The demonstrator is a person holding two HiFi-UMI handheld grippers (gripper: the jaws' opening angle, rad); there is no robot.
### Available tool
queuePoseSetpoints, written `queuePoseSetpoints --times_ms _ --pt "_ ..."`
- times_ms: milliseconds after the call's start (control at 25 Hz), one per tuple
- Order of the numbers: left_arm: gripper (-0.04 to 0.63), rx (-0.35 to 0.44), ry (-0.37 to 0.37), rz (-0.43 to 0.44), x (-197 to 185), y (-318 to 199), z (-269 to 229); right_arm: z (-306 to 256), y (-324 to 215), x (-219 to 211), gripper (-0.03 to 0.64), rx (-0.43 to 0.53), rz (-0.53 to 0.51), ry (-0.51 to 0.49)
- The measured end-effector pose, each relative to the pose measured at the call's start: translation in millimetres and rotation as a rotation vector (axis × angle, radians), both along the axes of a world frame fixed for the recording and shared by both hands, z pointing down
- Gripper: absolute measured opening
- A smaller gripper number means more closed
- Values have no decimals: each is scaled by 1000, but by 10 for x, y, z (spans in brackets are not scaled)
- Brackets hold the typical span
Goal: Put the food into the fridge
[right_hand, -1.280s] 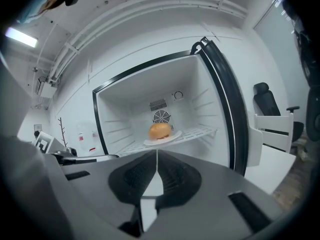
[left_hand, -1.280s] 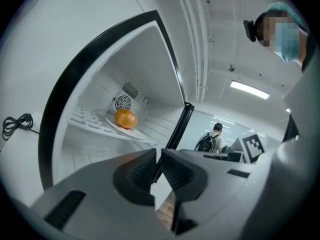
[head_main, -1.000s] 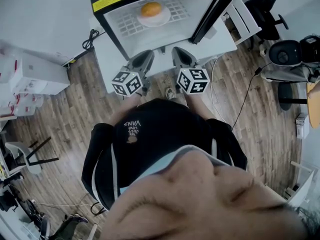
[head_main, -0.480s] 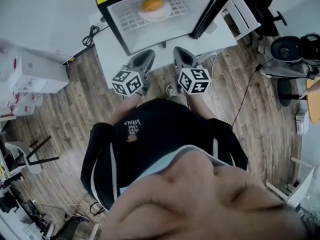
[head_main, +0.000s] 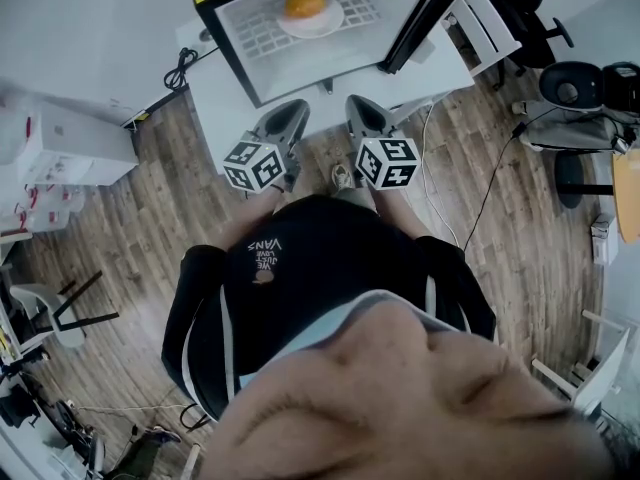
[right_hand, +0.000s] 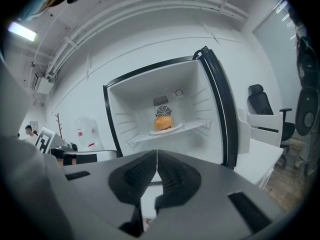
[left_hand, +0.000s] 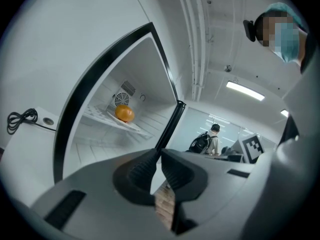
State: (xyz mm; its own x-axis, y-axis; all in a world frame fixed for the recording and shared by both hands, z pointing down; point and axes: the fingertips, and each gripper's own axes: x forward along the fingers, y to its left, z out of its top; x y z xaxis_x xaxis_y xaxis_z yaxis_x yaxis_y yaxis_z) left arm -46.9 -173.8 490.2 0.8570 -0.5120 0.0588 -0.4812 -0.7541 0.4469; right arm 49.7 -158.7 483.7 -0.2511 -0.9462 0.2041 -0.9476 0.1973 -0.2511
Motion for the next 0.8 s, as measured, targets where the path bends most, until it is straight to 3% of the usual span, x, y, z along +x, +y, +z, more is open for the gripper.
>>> queuePoseSetpoints --times_ms 800 --pt "40 -25 3 -16 31 -11 63 52 -3 56 12 -17 -1 25"
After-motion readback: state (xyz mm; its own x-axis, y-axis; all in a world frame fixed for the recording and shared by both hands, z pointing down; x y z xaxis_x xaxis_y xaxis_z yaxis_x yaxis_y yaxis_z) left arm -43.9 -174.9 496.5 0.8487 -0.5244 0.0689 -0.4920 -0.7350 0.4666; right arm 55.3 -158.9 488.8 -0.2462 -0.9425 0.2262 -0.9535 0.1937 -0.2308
